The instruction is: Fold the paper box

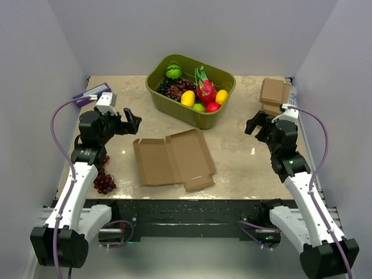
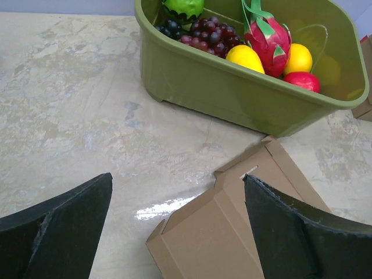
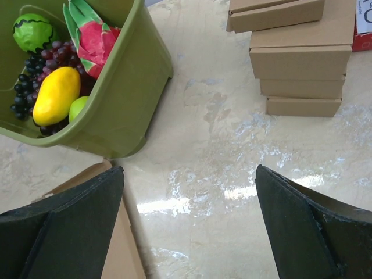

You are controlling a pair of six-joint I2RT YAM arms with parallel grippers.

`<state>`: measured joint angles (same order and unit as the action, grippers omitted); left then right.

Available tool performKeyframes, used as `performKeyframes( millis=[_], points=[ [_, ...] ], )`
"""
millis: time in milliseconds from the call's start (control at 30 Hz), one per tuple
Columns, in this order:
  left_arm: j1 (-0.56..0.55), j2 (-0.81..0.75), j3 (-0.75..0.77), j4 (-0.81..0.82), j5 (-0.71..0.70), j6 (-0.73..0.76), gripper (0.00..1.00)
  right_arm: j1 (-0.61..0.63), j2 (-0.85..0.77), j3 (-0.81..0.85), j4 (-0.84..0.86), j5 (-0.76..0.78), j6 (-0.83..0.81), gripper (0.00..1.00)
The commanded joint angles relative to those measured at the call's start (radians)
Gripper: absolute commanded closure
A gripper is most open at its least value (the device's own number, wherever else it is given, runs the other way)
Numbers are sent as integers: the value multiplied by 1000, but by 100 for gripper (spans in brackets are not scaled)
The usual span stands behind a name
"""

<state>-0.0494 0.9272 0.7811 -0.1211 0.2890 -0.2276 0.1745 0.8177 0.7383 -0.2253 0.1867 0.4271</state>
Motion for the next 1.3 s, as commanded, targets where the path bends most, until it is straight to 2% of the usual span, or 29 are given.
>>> performKeyframes(
  millis=[0,167,200,300,367,400,433,500,667,700,800,933,1067,1267],
  points=[
    [-13,9,78,31,-7,-50,0,-3,-15,75,-95,-10,59,1],
    [-13,56,205,-54,29,-118,0,-3,-25,44,-134,-120,214,4],
    [-13,61,219,-54,44,-108,0,-1,-25,0,-100,-185,267,5],
    [-23,74,234,-38,64,-49,0,41,-8,-107,-18,-245,370,10],
    [-27,68,192,-2,67,-15,1,107,29,-140,-2,-193,403,10],
    [-32,64,164,20,67,25,1,200,44,-143,-8,-159,430,10],
    [-32,62,121,35,52,39,2,245,61,-143,-17,-82,447,10],
    [-55,64,109,17,24,69,2,331,116,-158,-34,-53,513,10],
    [-87,62,98,26,27,88,2,433,149,-264,62,-73,691,15],
    [-89,65,95,23,24,91,2,483,152,-284,70,-60,749,16],
    [-92,68,95,6,-4,100,2,560,173,-289,11,20,821,16],
    [-107,65,81,8,-1,99,2,583,208,-318,79,19,851,19],
    [-119,65,76,6,-11,103,2,606,309,-313,139,28,865,23],
    [-125,65,75,6,-2,109,2,625,396,-321,205,33,875,38]
  ],
)
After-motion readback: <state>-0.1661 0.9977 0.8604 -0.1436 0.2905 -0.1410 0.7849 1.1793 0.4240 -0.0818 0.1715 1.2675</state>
